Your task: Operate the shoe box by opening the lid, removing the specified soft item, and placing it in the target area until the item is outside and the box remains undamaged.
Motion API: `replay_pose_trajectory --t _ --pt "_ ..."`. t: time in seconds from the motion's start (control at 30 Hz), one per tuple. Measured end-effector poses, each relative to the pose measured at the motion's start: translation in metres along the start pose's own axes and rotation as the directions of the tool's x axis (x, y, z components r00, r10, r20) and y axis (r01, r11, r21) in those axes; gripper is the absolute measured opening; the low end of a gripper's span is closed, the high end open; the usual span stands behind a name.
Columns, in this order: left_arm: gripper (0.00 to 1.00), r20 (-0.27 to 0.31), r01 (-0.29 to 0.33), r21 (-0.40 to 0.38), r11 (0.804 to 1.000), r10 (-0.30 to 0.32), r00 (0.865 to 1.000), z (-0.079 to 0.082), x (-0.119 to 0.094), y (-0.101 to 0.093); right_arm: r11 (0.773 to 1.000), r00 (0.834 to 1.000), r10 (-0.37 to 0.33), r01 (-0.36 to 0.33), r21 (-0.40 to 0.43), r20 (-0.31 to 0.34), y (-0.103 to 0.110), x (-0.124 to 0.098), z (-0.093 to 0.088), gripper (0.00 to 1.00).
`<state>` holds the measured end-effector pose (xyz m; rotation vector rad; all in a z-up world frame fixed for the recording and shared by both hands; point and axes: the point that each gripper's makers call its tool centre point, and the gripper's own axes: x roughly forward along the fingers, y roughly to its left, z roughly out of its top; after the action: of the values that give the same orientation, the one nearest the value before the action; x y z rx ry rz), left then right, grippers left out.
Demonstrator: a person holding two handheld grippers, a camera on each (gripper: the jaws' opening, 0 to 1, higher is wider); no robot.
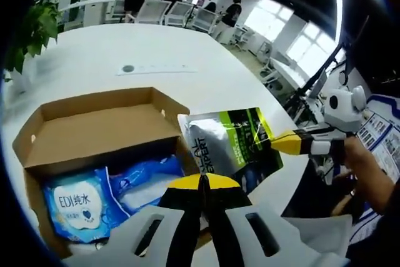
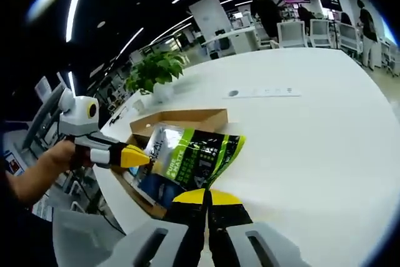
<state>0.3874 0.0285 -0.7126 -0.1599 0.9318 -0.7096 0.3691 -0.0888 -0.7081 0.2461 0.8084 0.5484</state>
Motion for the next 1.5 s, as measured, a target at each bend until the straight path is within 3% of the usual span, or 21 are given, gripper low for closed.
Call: replay_pose_trajectory --t 0.9,1.37,1.5 --pt "0.0 -0.054 0.014 0.015 1.0 -0.013 0.998 0.003 0.046 -0.025 0.998 0.997 -0.066 0.066 0.009 -0.028 -0.049 -0.007 -0.004 0.0" --pt "0.0 -0.098 -0.034 0.075 0.997 0.041 0.994 -0.001 0.072 -0.024 0.995 0.994 -0.101 0.102 0.018 -0.044 -0.073 0.003 -0.011 0.0" --pt "0.0 -0.116 -0.061 0.133 0.989 0.076 0.99 -0.001 0.079 -0.022 0.994 0.992 -0.11 0.11 0.006 -0.058 -0.077 0.007 -0.012 0.0"
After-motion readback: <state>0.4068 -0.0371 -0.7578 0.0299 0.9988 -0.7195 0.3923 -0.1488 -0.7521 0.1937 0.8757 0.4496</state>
